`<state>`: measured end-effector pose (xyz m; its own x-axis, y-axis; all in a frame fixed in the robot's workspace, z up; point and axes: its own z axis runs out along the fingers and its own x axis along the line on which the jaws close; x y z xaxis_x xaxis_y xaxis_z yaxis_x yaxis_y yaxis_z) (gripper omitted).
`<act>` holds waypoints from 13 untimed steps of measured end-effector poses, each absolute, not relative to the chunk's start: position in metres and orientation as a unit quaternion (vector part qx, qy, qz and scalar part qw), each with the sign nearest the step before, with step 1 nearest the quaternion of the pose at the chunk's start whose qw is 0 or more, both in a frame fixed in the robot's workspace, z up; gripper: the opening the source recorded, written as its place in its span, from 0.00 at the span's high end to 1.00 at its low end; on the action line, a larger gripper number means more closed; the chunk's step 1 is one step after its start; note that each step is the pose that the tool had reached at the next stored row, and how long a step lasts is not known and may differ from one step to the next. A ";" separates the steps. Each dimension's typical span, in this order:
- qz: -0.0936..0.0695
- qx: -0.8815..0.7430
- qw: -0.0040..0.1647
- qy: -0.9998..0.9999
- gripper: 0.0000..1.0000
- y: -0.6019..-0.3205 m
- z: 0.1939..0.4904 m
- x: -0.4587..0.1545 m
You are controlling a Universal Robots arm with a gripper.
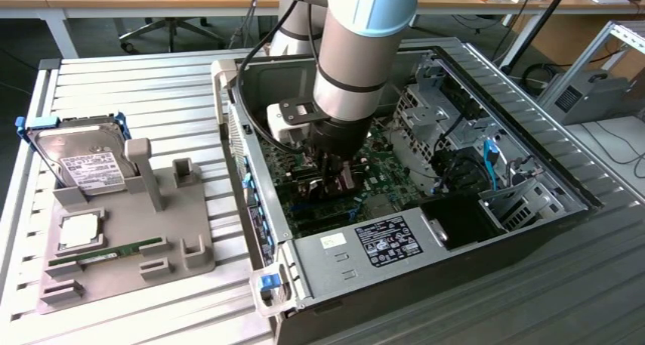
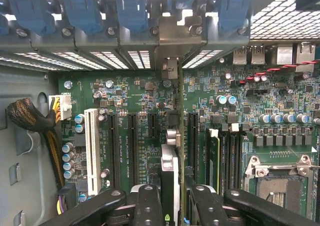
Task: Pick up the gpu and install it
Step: 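Insert the gpu into the slot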
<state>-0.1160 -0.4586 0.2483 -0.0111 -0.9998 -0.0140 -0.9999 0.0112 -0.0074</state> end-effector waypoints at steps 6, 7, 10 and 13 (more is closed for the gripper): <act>0.002 -0.703 0.008 0.711 0.72 -0.459 0.248 -0.116; 0.002 -0.703 0.008 0.711 0.72 -0.459 0.248 -0.116; 0.002 -0.703 0.008 0.711 0.65 -0.459 0.248 -0.116; 0.002 -0.703 0.008 0.711 0.47 -0.459 0.248 -0.116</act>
